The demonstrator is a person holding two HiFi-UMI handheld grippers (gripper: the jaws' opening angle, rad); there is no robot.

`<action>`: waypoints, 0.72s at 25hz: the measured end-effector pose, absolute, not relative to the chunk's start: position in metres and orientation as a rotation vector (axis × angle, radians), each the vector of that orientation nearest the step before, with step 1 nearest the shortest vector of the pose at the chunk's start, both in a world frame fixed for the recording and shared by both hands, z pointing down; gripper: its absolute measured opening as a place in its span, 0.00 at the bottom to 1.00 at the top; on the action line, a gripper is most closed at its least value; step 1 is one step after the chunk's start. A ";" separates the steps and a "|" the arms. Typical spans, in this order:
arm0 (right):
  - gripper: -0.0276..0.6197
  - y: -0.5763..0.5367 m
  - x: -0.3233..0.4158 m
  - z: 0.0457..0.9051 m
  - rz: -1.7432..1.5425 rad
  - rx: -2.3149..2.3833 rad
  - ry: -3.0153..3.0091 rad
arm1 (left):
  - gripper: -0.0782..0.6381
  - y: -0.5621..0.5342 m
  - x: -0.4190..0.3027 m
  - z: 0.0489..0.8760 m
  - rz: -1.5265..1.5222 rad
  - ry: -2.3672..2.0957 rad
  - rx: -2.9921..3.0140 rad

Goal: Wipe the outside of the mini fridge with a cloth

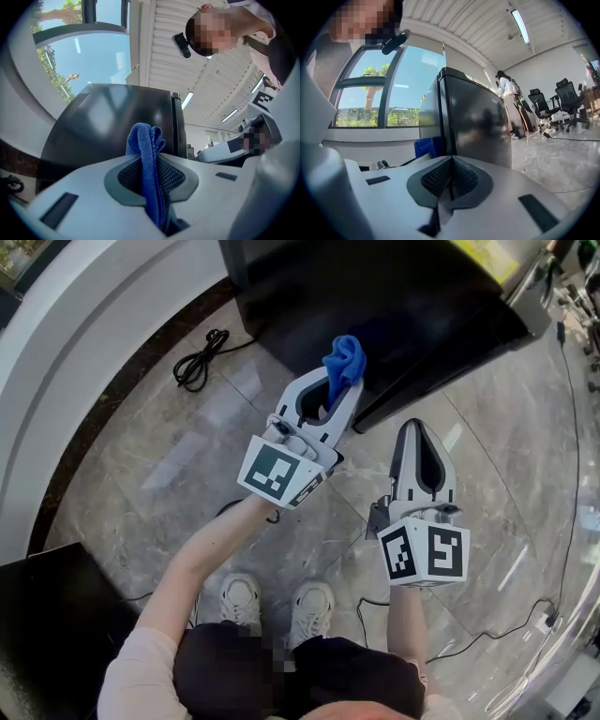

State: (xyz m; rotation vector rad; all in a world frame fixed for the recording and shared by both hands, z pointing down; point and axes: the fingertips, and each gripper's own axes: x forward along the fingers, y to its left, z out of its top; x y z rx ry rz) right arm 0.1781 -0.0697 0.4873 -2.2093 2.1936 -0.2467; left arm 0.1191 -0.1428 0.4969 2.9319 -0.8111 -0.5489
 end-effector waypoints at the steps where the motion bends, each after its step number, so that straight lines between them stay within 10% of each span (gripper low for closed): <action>1: 0.06 -0.068 0.179 0.487 -0.256 -2.203 2.190 | 0.19 -0.138 0.122 0.496 -0.547 -0.801 2.933; 18: 0.06 -0.045 0.191 0.467 -0.217 -2.228 2.143 | 0.19 -0.079 0.165 0.481 -0.607 -0.571 3.003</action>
